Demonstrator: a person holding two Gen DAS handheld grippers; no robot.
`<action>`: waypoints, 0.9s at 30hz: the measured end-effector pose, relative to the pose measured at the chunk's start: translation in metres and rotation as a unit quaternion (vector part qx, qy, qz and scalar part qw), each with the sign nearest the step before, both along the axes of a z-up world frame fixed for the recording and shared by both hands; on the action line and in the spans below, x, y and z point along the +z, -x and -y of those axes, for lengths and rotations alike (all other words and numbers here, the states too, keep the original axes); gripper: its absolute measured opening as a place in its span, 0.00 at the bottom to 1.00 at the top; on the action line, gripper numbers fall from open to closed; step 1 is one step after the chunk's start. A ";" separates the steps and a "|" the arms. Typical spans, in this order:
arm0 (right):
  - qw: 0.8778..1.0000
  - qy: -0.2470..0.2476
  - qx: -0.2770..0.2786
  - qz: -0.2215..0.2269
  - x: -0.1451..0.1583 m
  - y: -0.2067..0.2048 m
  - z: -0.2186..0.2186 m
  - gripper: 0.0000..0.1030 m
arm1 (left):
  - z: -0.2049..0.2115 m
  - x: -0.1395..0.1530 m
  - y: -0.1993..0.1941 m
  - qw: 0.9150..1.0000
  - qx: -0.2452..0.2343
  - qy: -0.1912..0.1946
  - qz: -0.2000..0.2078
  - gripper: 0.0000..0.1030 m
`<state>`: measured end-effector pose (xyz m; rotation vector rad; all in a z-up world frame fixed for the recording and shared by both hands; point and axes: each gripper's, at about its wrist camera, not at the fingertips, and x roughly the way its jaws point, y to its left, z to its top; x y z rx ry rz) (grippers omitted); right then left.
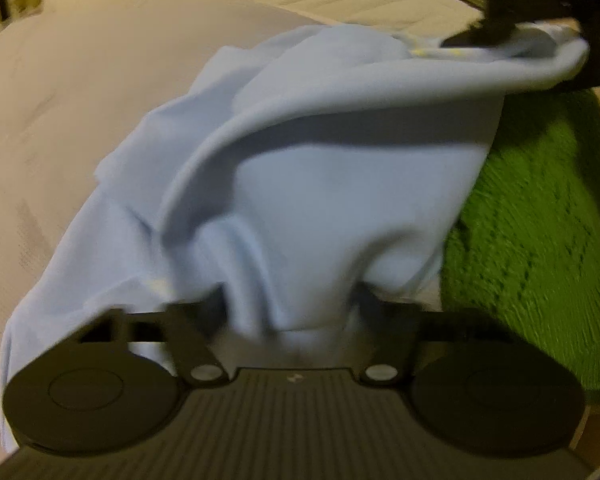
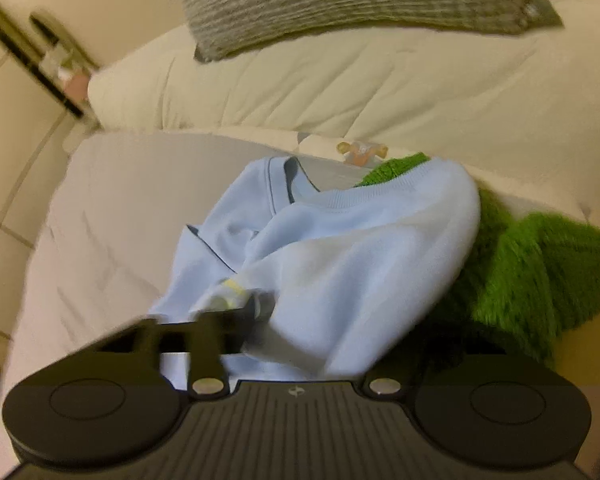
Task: Fold clothes
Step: 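Reach both tools toward the light blue sweatshirt and grasp it, then lift the light blue sweatshirt with both tools and drop it onto the open bed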
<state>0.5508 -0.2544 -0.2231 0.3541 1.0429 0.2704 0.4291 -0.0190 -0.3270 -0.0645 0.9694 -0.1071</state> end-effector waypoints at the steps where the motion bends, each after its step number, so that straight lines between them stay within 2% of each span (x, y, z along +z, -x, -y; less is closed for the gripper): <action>1: 1.000 0.002 0.010 0.006 0.002 0.001 -0.002 0.20 | -0.007 0.002 0.000 1.000 0.017 0.010 -0.001 0.23; 2: 1.000 0.000 0.018 0.012 0.006 0.002 -0.004 0.17 | -0.014 0.005 0.000 0.999 0.033 0.021 -0.001 0.18; 4: 0.999 -0.009 0.034 0.027 0.015 0.006 -0.010 0.16 | -0.026 0.015 0.003 0.998 0.054 0.041 0.005 0.16; 10: 0.991 -0.043 0.080 0.098 0.066 0.026 -0.032 0.15 | -0.046 0.073 0.042 0.993 0.092 0.036 0.071 0.15; 13: 0.982 -0.068 0.115 0.136 0.103 0.042 -0.053 0.15 | -0.060 0.108 0.076 0.986 0.124 0.035 0.106 0.14; 16: 0.967 -0.102 0.159 0.173 0.141 0.067 -0.081 0.15 | -0.074 0.151 0.122 0.976 0.164 0.031 0.138 0.14; 19: 0.946 -0.136 0.217 0.200 0.177 0.100 -0.122 0.15 | -0.097 0.188 0.192 0.960 0.221 0.020 0.171 0.14; 22: 0.921 -0.175 0.280 0.206 0.204 0.143 -0.169 0.15 | -0.119 0.233 0.287 0.936 0.289 -0.006 0.201 0.14; 25: 0.889 -0.224 0.345 0.203 0.226 0.199 -0.220 0.15 | -0.133 0.273 0.376 0.909 0.349 -0.046 0.223 0.14; 26: 0.877 -0.239 0.365 0.199 0.232 0.218 -0.237 0.15 | -0.135 0.283 0.404 0.902 0.365 -0.059 0.223 0.14; 27: 0.866 -0.254 0.385 0.194 0.239 0.239 -0.255 0.15 | -0.138 0.283 0.422 0.900 0.375 -0.058 0.214 0.14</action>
